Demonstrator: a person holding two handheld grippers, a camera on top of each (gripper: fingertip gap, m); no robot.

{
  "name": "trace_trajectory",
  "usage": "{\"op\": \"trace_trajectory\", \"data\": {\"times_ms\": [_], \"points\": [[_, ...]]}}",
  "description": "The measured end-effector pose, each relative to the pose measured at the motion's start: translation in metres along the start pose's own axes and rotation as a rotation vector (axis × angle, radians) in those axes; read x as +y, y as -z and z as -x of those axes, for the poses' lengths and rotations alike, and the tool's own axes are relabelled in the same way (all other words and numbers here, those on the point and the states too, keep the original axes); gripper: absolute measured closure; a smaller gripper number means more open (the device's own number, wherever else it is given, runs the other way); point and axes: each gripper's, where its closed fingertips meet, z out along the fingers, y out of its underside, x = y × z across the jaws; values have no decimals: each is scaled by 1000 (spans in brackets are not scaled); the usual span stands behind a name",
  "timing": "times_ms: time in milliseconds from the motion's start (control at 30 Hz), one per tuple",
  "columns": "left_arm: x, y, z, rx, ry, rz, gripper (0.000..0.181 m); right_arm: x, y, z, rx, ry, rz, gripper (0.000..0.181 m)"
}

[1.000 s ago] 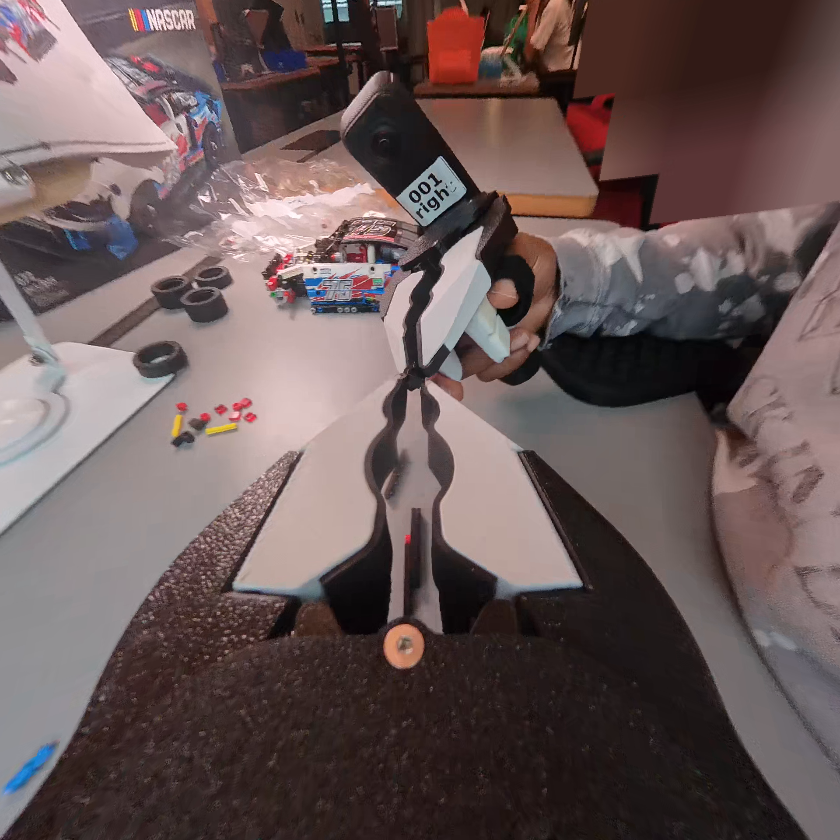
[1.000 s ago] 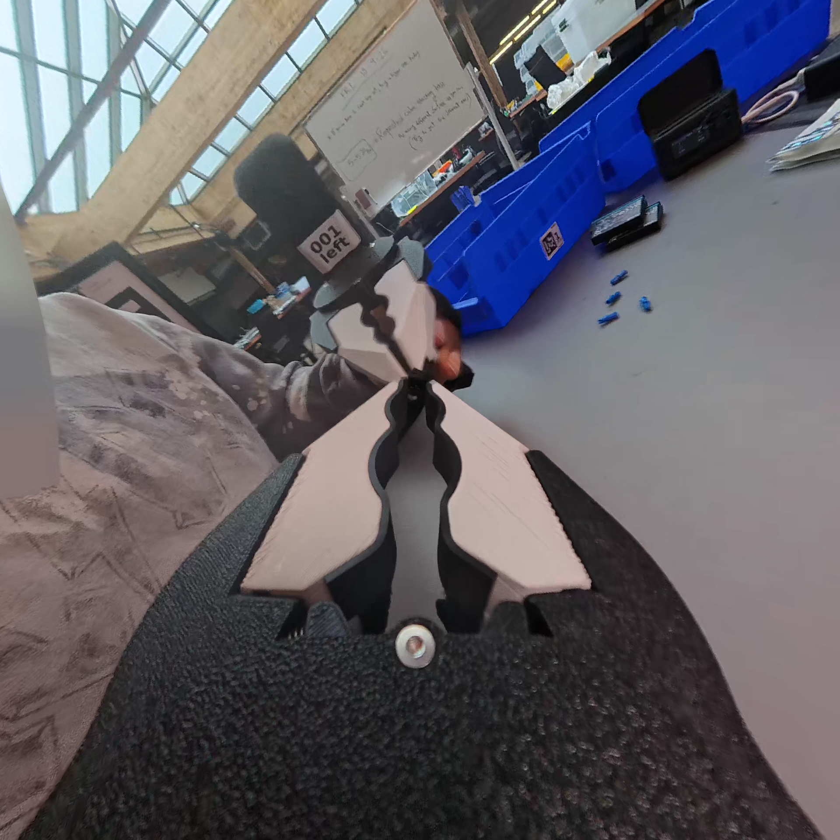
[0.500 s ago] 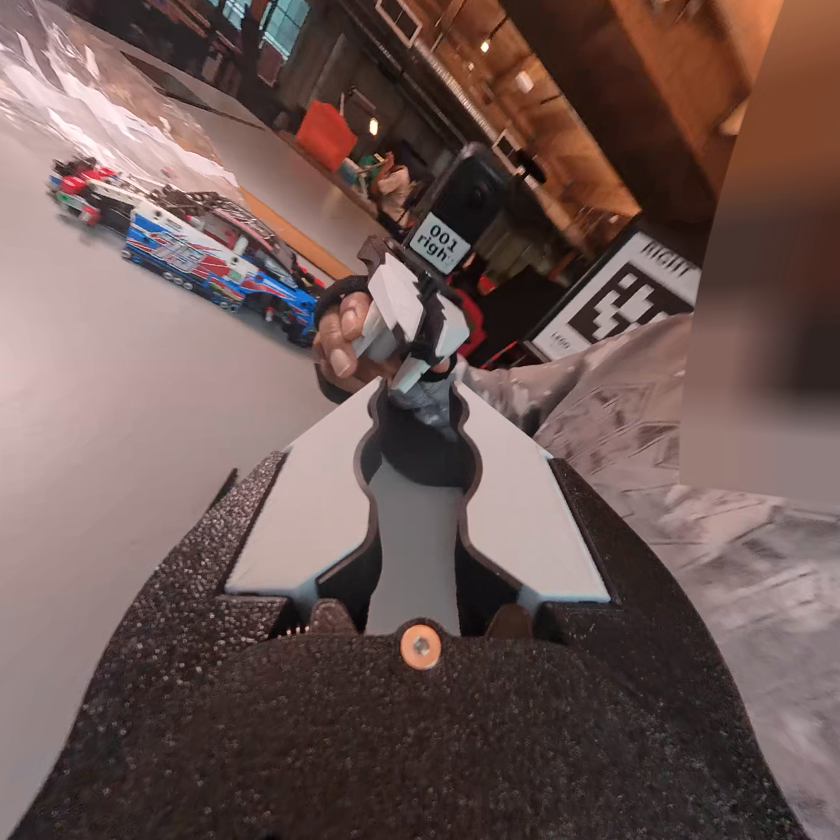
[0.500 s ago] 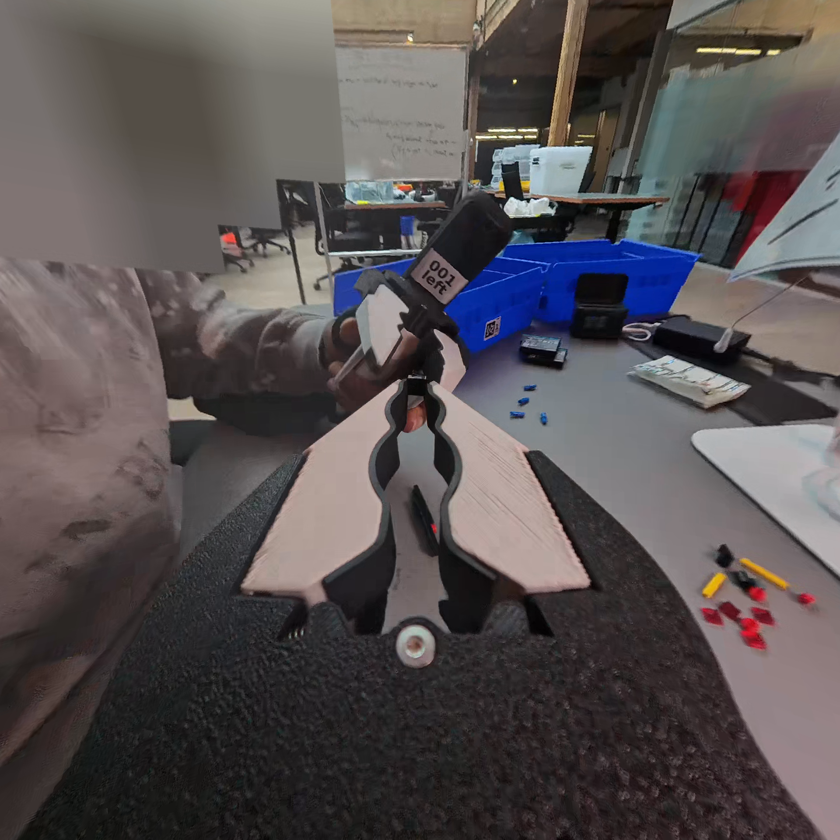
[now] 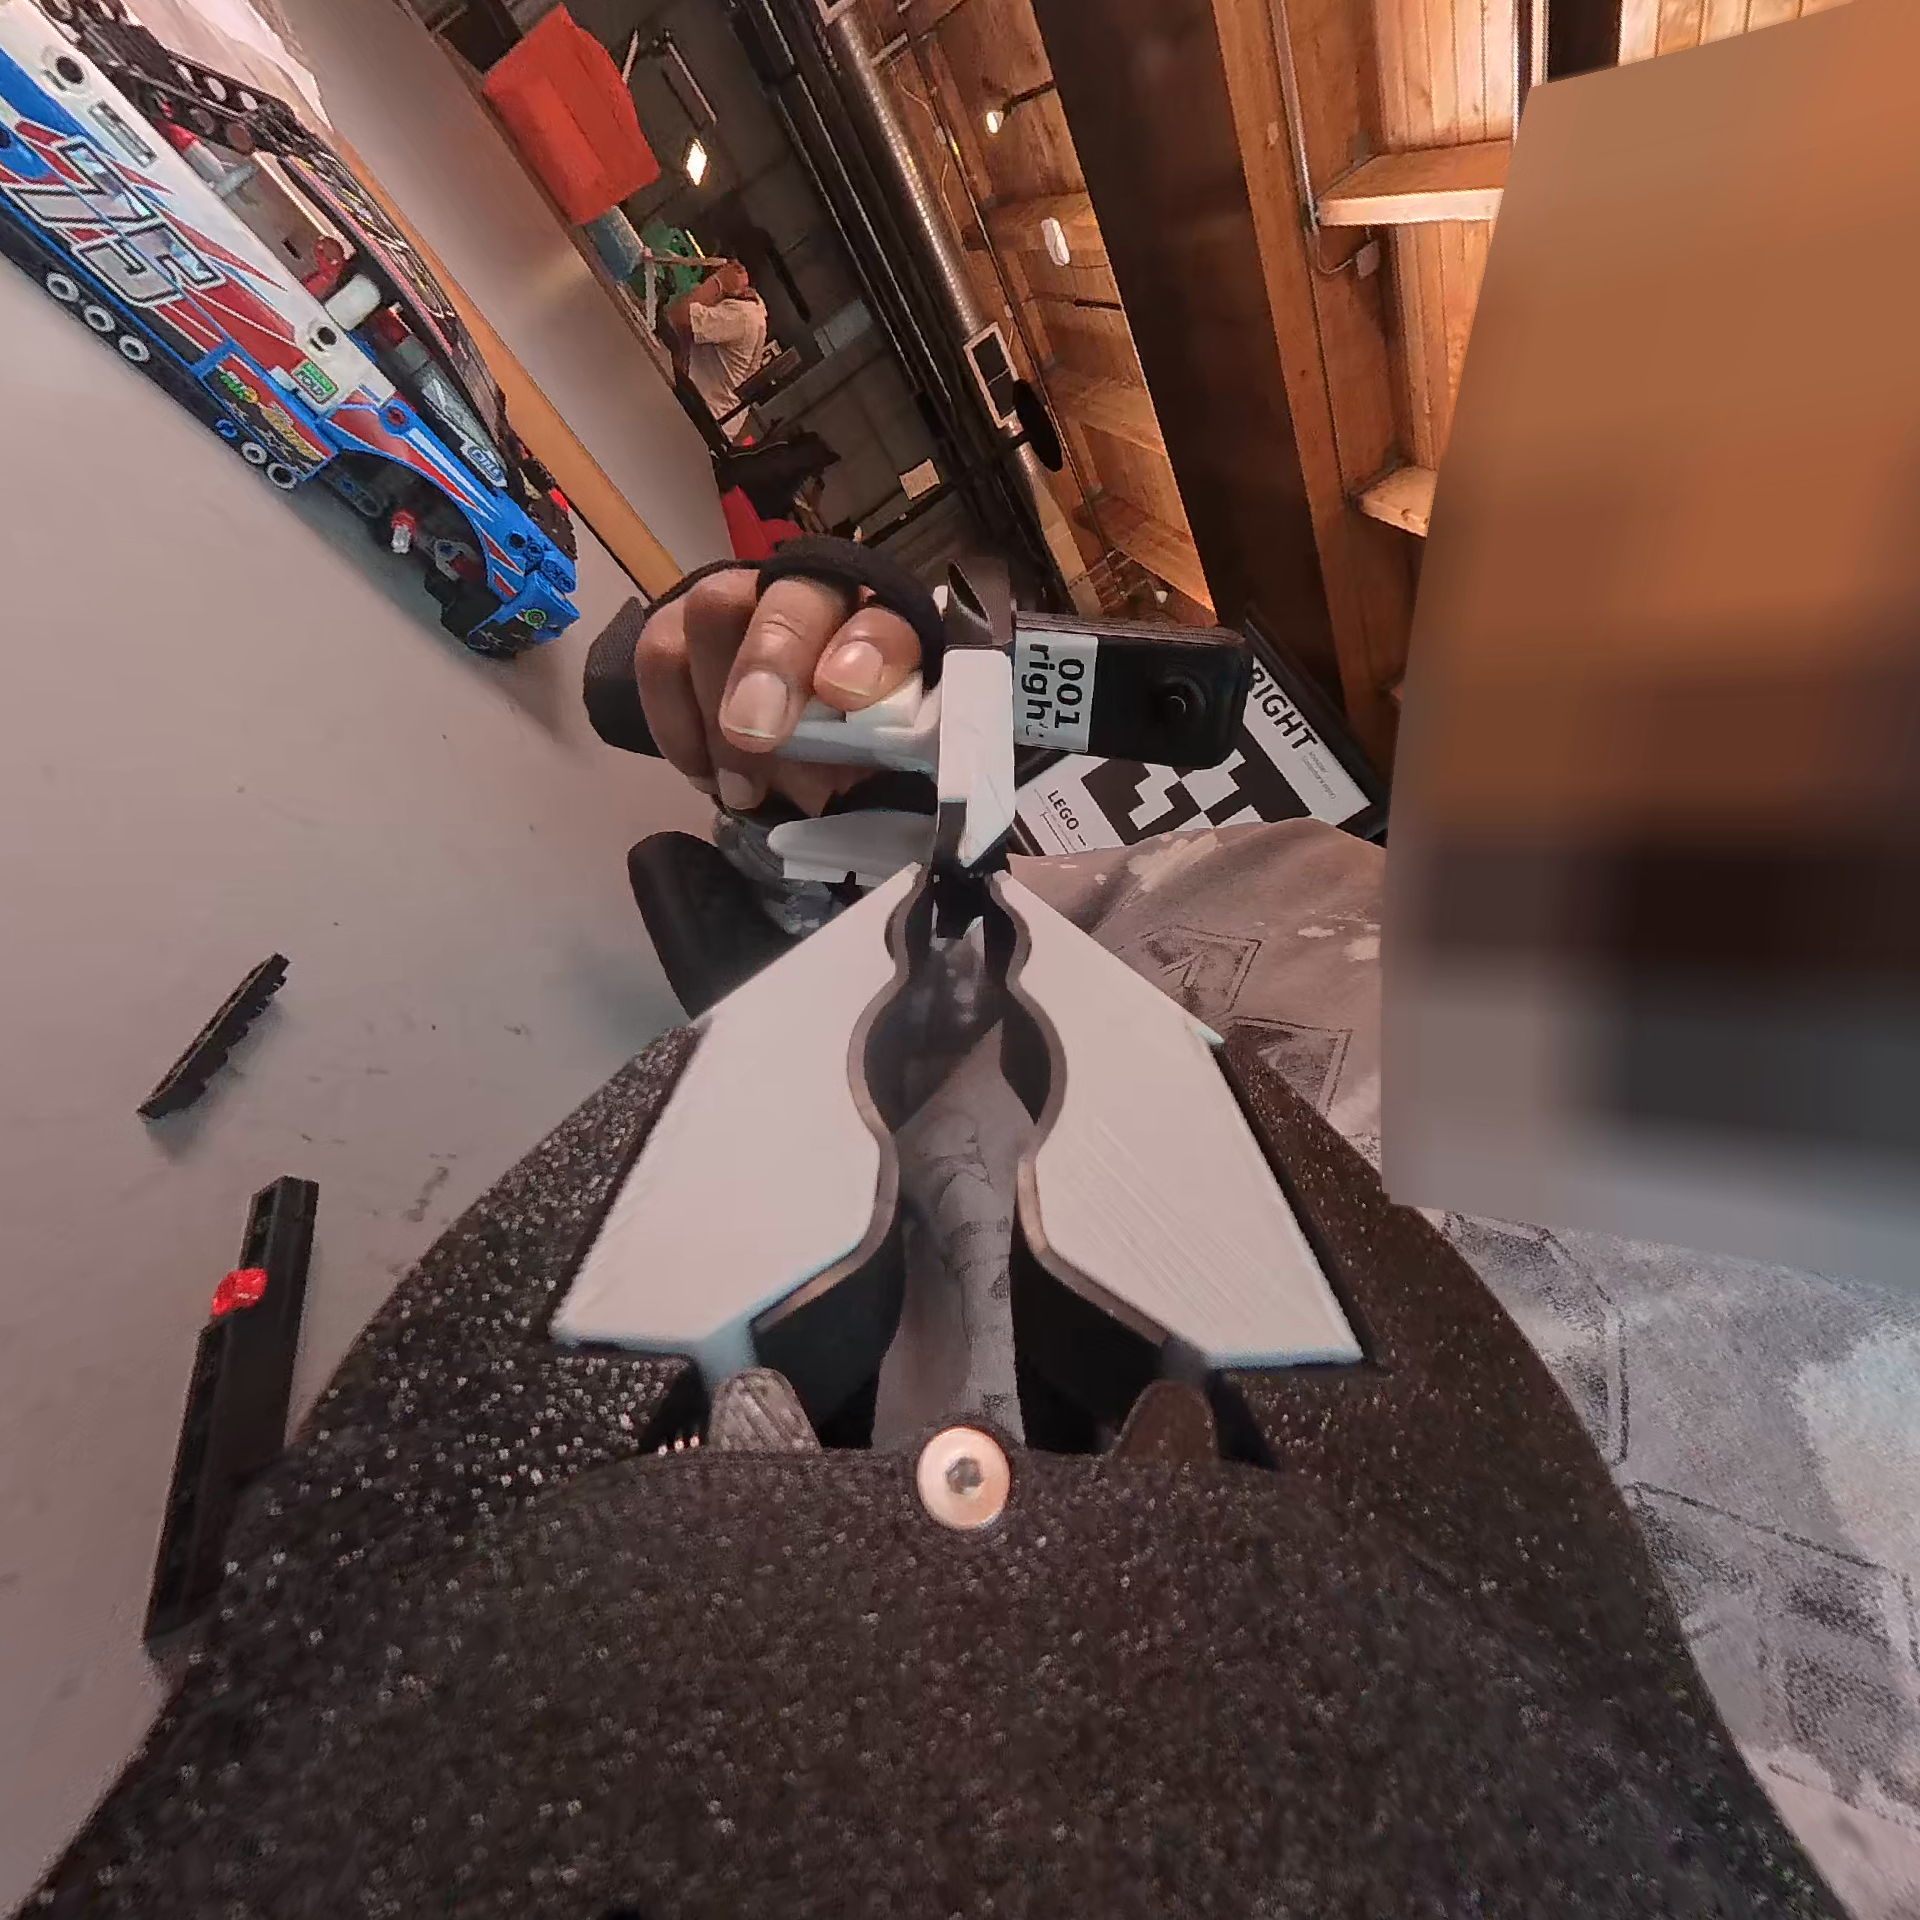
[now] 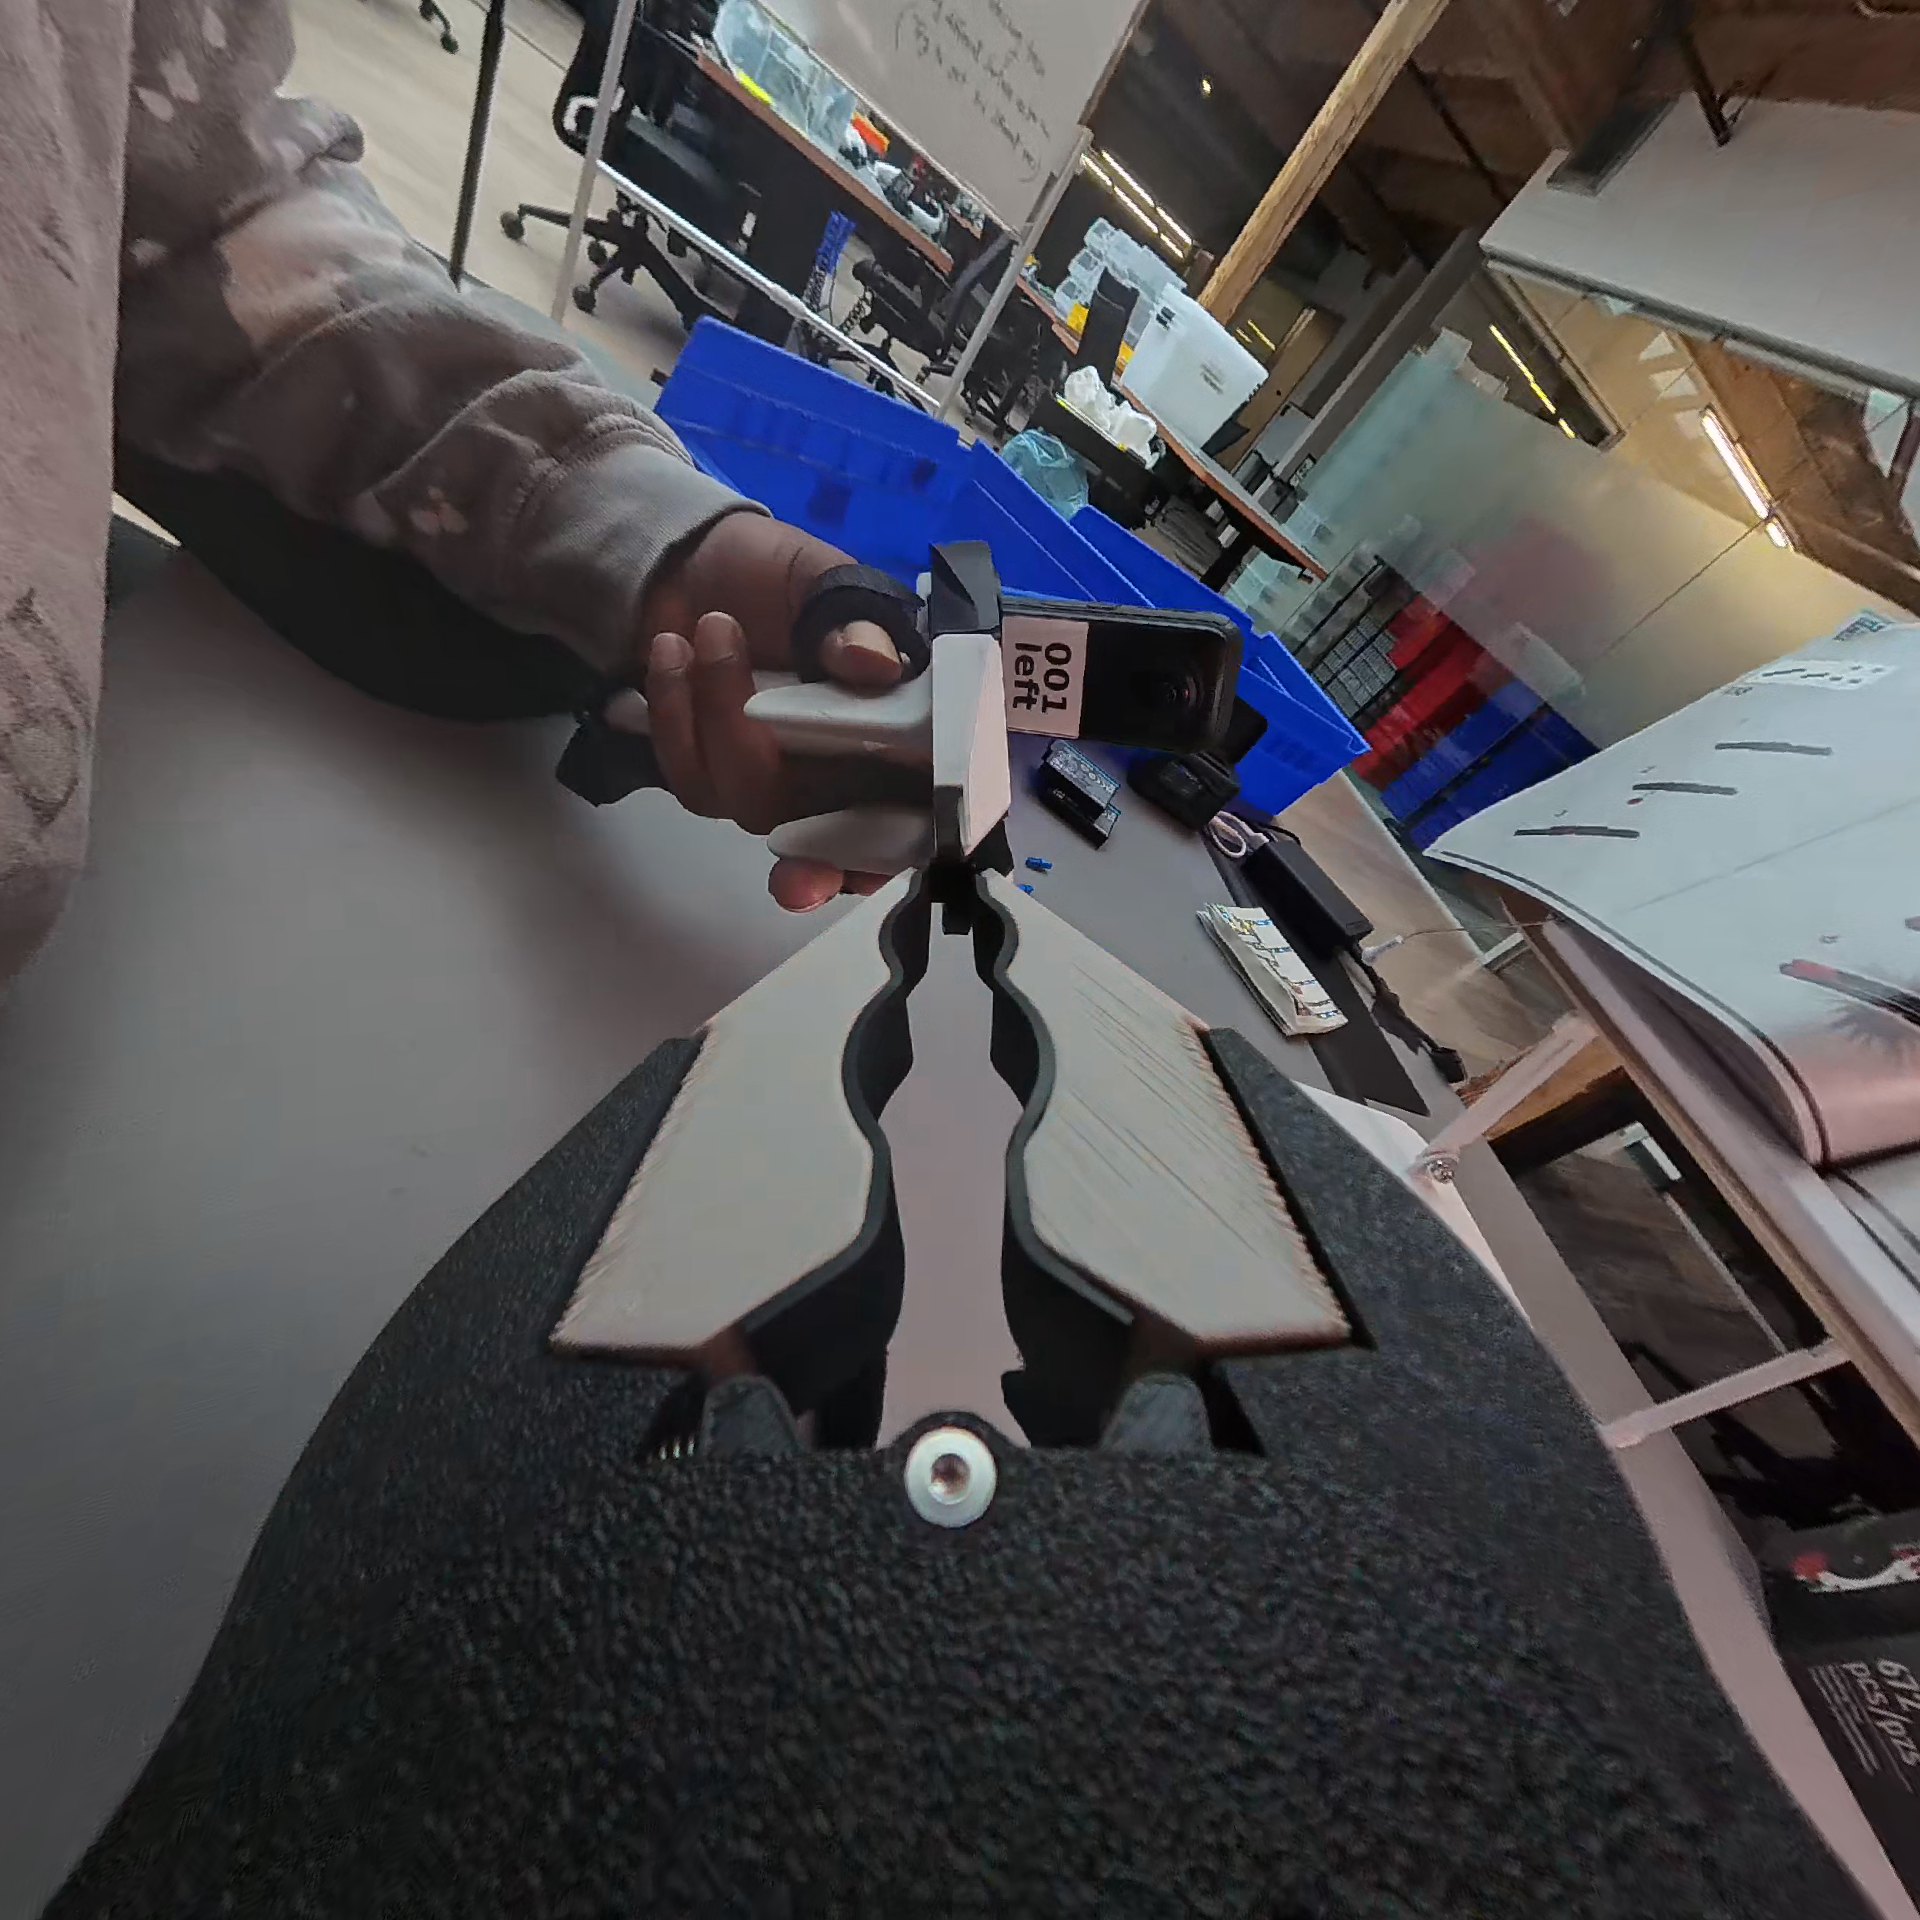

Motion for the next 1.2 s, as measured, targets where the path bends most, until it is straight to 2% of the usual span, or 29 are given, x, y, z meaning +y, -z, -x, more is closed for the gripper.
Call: {"op": "trace_trajectory", "data": {"times_ms": [33,567,633,700,833,933,1033,1200], "points": [[1,0,-1,7,-6,11,175,-1,0,1,-10,2,-1,174],[11,1,-11,15,-79,96,175,-12,4,9,-50,24,-6,174],[2,11,-12,10,-91,52,181,-19,12,2,-28,11,-41,174],[-11,29,-4,-57,-119,4,181,-24,20,-8,2,11,-48,174],[-9,16,-11,-16,-134,2,181,-24,13,-3,-1,1,-63,174],[-1,9,-23,94,-73,24,160,-24,13,-5,-2,-43,-87,174],[-1,1,-27,79,-147,10,160,-25,11,-7,-17,-160,-131,174],[-19,11,-15,-281,-622,-44,159,-18,9,-27,-99,-695,-252,173]]}}
